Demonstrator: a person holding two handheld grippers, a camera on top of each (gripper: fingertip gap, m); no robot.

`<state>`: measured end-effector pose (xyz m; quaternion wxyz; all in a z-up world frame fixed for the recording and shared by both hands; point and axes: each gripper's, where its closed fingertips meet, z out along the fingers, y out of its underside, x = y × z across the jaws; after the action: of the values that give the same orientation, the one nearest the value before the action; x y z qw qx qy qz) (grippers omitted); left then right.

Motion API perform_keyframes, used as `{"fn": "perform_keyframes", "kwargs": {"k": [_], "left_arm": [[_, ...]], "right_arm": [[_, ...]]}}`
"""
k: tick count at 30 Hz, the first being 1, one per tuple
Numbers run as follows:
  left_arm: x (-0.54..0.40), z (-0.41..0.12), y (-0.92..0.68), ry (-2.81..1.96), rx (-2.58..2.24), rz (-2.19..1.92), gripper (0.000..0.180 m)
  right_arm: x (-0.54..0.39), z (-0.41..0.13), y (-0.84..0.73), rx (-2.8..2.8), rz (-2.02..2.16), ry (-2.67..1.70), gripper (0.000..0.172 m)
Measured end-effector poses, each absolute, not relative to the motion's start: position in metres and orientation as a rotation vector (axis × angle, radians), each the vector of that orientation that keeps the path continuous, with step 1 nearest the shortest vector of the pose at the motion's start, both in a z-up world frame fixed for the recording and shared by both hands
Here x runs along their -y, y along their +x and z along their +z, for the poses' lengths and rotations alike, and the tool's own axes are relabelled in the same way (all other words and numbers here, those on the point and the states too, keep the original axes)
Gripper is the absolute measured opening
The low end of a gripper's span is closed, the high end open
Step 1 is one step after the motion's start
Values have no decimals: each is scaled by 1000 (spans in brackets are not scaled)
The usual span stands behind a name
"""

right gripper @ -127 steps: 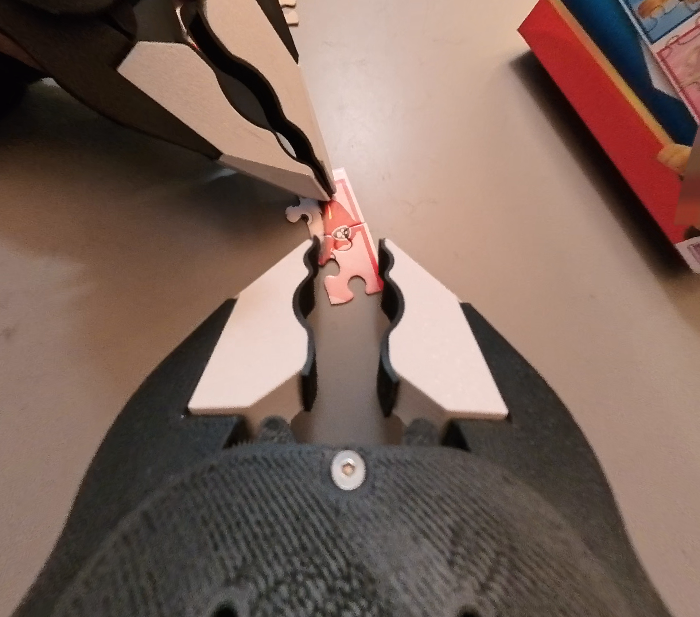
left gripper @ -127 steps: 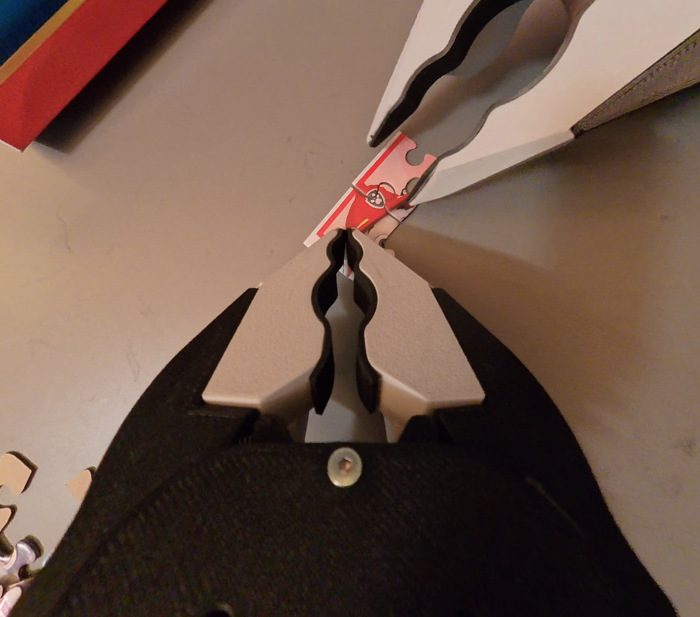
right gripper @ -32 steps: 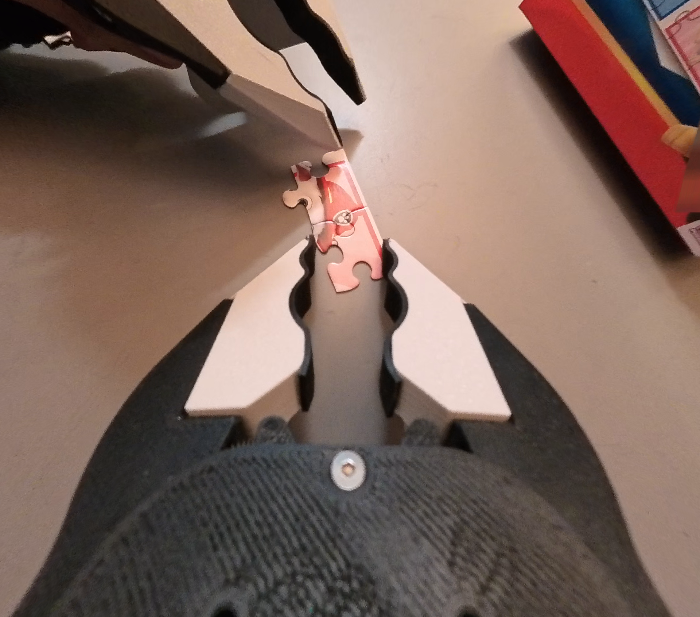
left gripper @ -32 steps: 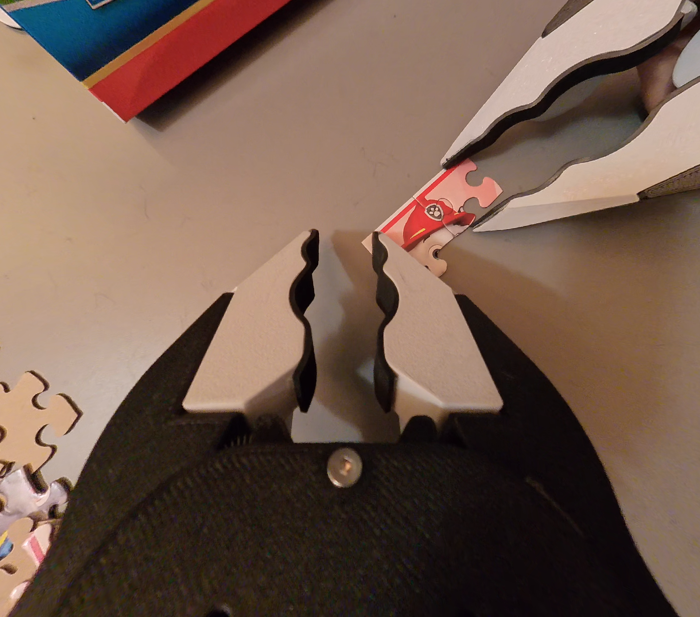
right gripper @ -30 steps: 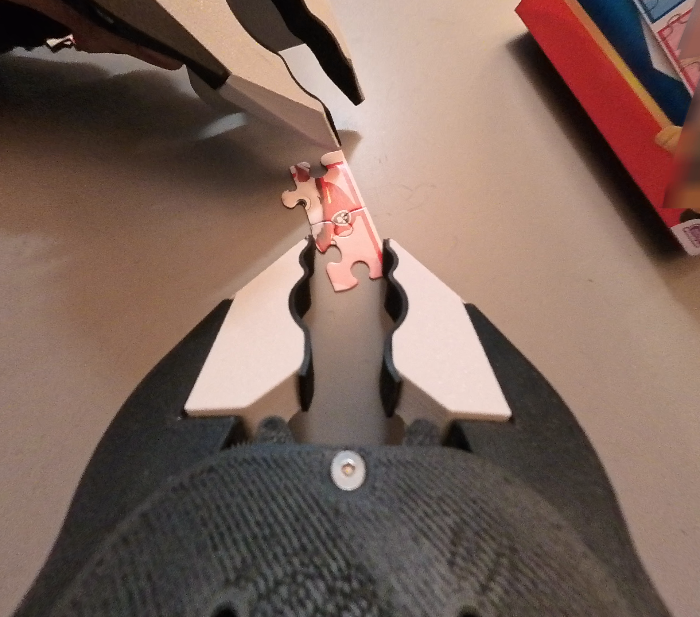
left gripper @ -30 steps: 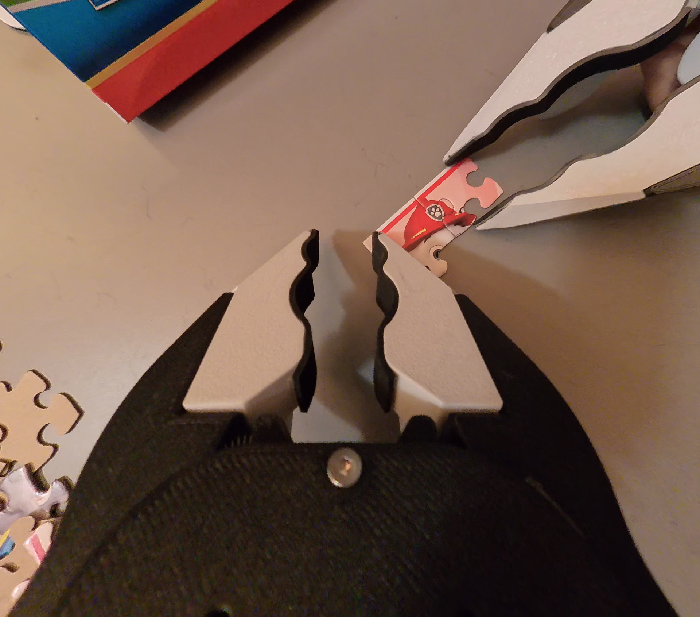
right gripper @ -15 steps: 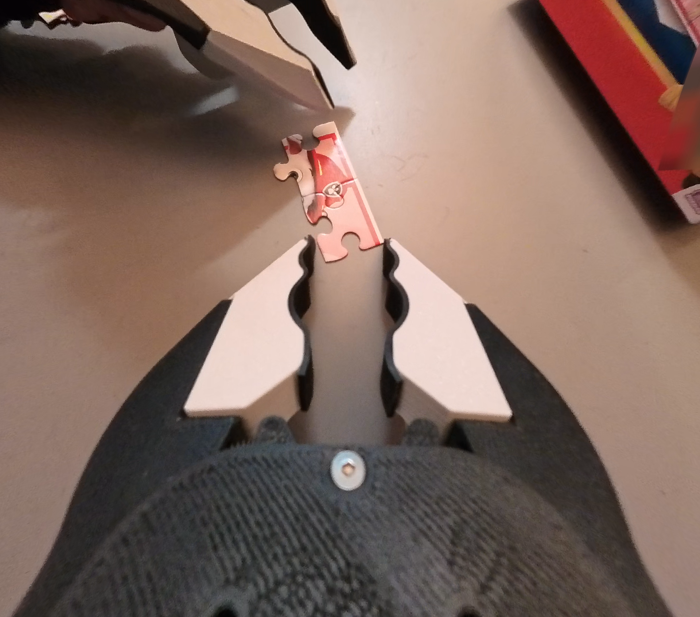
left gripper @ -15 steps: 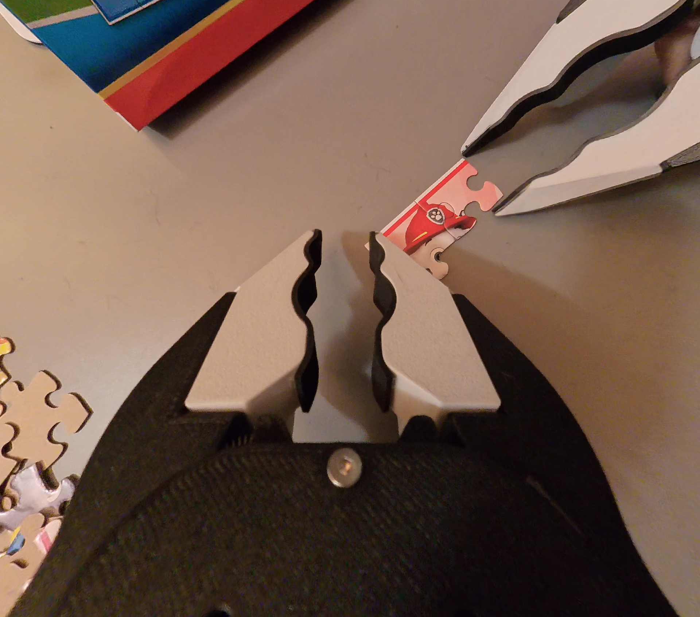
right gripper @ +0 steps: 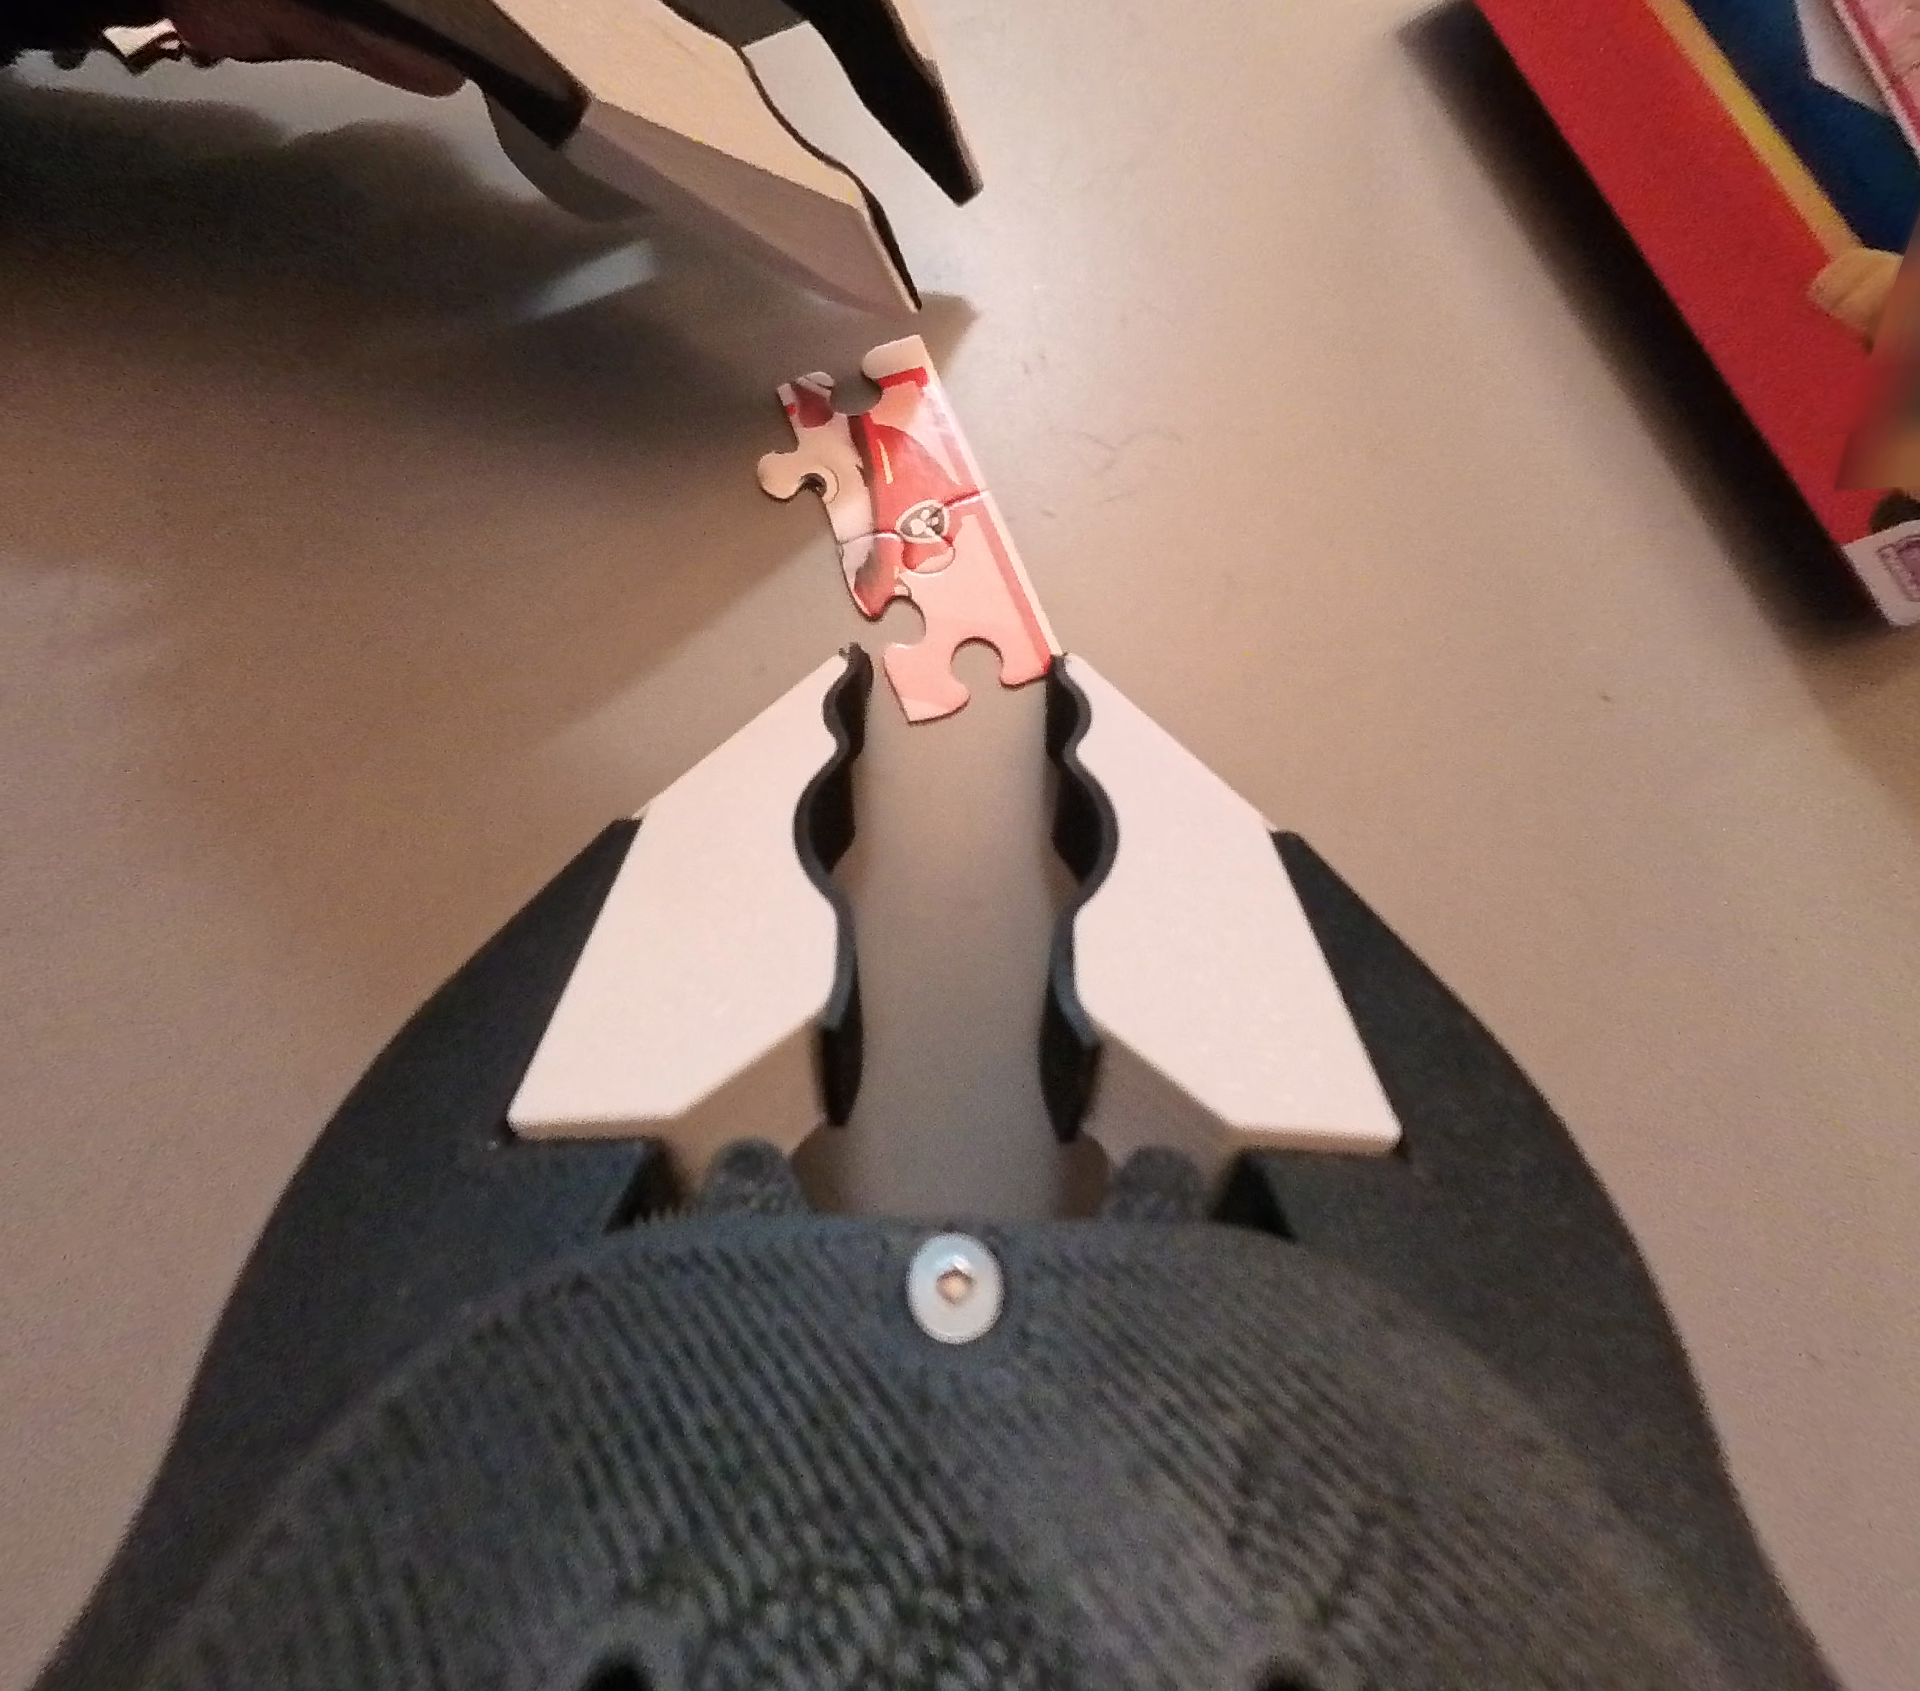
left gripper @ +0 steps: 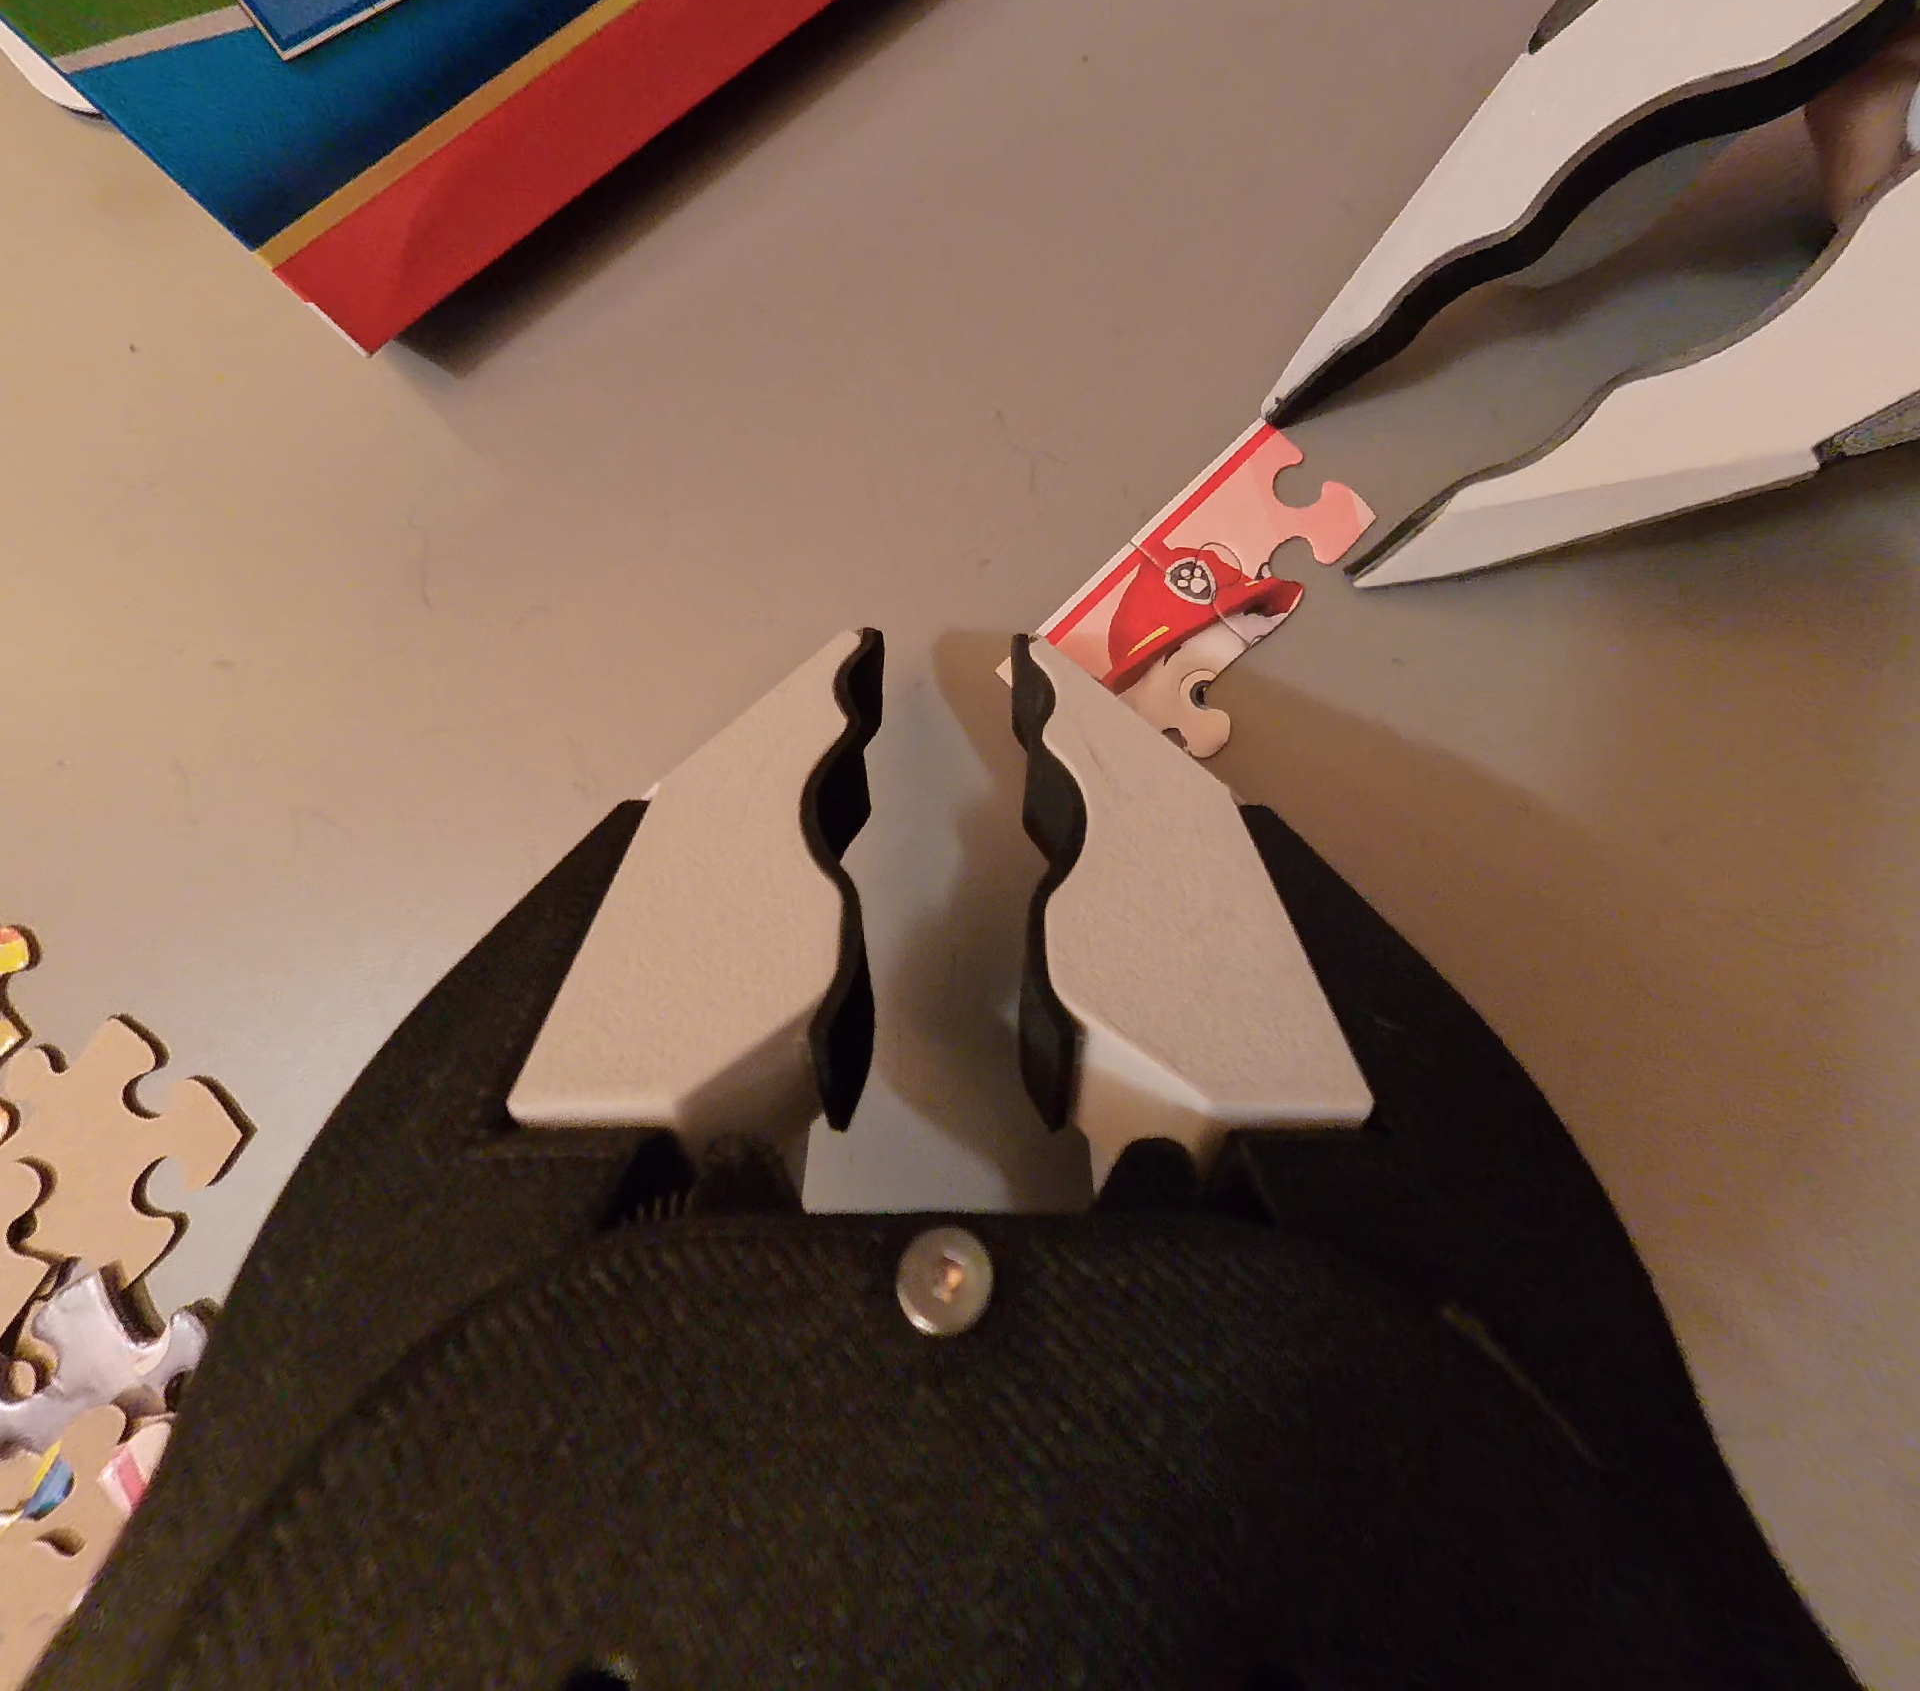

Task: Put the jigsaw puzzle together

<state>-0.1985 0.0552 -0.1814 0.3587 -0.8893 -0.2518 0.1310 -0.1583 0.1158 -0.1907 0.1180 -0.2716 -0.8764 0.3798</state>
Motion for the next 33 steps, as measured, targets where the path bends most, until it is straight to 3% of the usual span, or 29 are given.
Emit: {"fn": "perform_keyframes", "kwargs": {"k": [16, 26, 33], "left_arm": [[-55, -182, -199, -2303, 646, 347, 23], [-55, -177, -201, -2279, 642, 376, 22], [-66, -169, -189, -2242, 577, 286, 7]], "right_arm": [[-115, -191, -157, 2571, 1103, -788, 32], [-112, -188, -159, 2546, 1097, -762, 39], [-112, -181, -161, 2506, 1114, -745, 41]]}}
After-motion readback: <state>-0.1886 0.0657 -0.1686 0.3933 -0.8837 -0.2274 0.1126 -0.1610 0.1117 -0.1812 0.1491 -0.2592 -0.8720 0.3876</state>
